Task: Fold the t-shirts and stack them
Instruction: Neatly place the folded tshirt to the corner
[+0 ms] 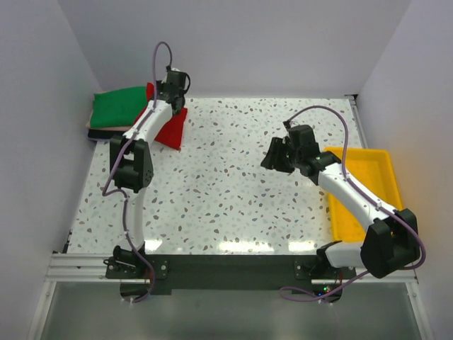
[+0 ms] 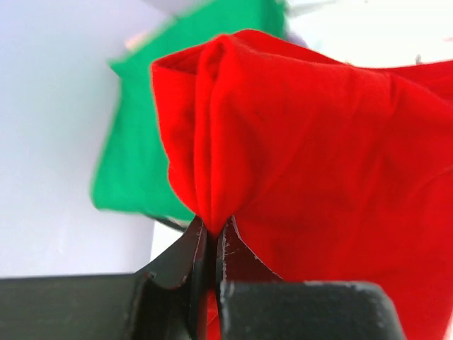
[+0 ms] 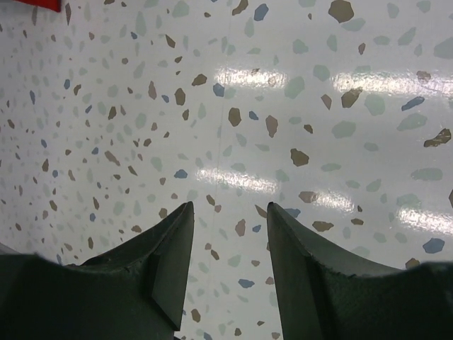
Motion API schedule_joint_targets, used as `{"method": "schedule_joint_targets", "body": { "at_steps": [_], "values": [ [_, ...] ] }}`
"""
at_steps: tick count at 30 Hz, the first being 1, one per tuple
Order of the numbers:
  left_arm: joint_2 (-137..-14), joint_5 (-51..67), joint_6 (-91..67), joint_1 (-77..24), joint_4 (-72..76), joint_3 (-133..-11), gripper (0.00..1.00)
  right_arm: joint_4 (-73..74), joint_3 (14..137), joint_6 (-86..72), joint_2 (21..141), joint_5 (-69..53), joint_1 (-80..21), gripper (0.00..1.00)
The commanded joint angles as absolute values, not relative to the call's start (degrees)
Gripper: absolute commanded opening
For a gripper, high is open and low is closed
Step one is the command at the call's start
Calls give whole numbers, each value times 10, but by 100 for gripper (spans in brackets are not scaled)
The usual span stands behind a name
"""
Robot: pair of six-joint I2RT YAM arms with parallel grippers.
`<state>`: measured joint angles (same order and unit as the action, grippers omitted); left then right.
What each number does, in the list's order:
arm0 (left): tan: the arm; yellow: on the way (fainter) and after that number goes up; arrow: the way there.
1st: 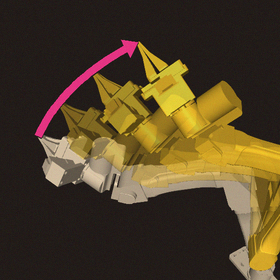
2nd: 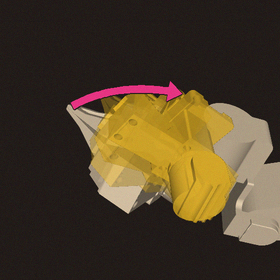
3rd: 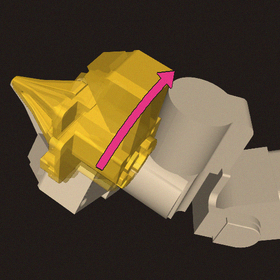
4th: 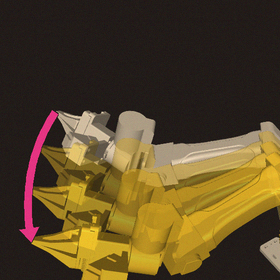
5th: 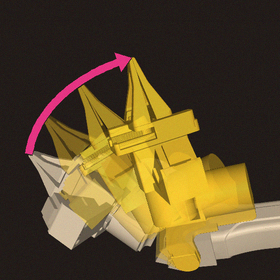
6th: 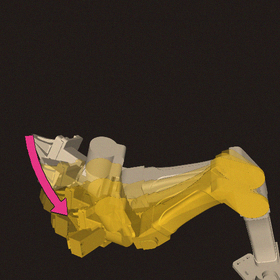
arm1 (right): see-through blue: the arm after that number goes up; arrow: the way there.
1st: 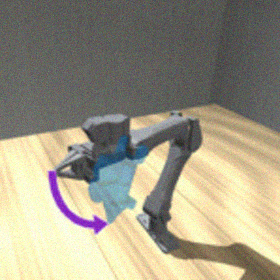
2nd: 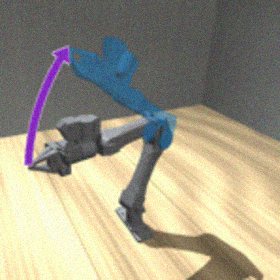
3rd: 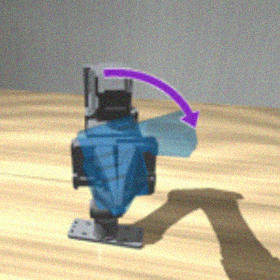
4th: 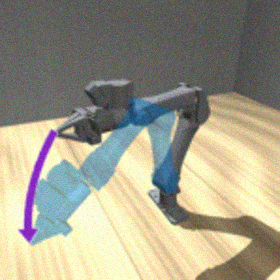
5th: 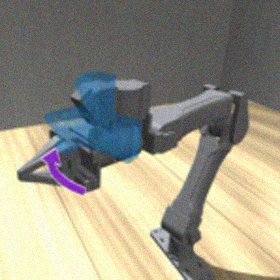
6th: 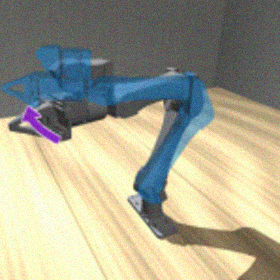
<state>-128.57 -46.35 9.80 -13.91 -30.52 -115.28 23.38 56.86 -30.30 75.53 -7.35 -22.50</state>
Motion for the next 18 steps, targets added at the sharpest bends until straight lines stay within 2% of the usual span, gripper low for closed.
{"method": "schedule_joint_targets", "body": {
  "at_steps": [1, 7, 18],
  "values": [
    [-1293, -483, 198, -123, -219, -1220, 0, 250, 587, -289, 762, -89, -230, 49],
    [-1303, -472, 218, -112, -211, -1284, 0, 258, 603, -287, 782, -89, -234, 49],
    [-1265, -463, 243, -105, -183, -1316, 0, 263, 607, -281, 796, -85, -236, 48]
  ]
}}
